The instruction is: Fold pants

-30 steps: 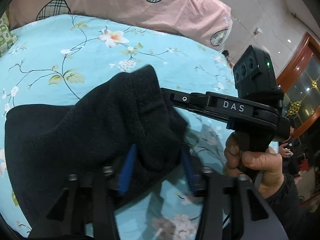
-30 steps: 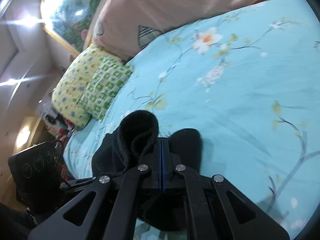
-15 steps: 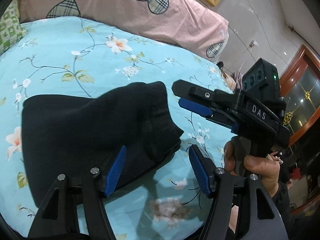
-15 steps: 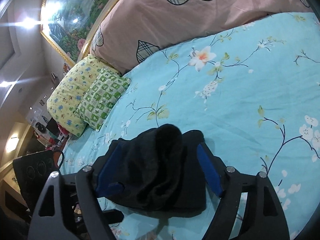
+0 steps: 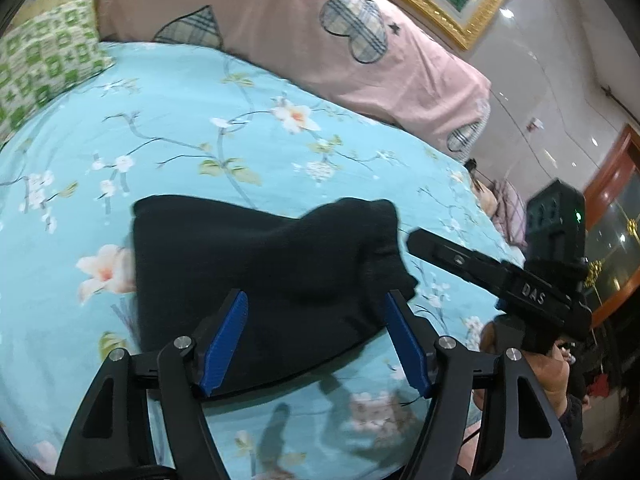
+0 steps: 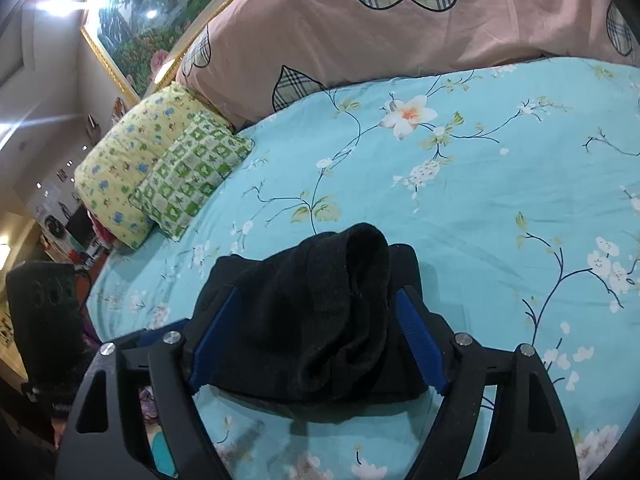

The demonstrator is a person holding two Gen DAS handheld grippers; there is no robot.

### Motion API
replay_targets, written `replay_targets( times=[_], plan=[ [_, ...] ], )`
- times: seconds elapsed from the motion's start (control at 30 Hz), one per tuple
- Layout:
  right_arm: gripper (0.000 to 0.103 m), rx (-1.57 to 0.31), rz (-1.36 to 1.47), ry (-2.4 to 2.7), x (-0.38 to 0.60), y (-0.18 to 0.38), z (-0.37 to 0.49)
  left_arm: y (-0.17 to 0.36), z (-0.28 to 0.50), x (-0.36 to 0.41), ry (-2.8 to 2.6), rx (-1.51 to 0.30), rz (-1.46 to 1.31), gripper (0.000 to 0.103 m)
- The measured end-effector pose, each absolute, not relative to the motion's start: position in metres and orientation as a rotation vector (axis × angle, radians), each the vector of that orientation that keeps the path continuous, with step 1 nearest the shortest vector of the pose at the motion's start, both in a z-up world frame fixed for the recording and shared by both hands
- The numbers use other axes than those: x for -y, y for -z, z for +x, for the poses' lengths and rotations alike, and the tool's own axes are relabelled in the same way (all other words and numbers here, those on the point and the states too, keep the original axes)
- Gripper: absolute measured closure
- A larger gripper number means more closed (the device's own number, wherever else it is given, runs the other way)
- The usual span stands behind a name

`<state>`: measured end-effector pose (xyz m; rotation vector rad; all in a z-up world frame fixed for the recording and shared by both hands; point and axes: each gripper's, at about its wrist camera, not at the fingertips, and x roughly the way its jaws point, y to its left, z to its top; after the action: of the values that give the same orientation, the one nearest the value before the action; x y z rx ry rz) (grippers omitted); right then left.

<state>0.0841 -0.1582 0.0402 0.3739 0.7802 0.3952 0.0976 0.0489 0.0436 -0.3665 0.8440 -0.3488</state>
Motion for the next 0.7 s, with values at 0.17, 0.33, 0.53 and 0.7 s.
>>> replay_targets(
  times=[0.17, 0.33, 0.53, 0.7],
  plan=[
    [0.019, -0.802, 0.337, -0.358, 0.153, -0.037, 0.083, -0.039, 0.095, -0.076, 0.290, -0.845, -0.406, 0.028],
    [0.018, -0.828, 0.321, -0.342, 0.151, -0.030, 0.083, -0.027, 0.100, -0.093, 0.255, -0.878, -0.434, 0.027],
    [0.018, -0.844, 0.308, -0.331, 0.146, -0.021, 0.084, -0.019, 0.107, -0.103, 0.220, -0.895, -0.446, 0.027],
    [0.018, -0.866, 0.270, -0.308, 0.142, -0.011, 0.087, -0.010, 0.113, -0.108, 0.196, -0.920, -0.455, 0.027]
  ],
)
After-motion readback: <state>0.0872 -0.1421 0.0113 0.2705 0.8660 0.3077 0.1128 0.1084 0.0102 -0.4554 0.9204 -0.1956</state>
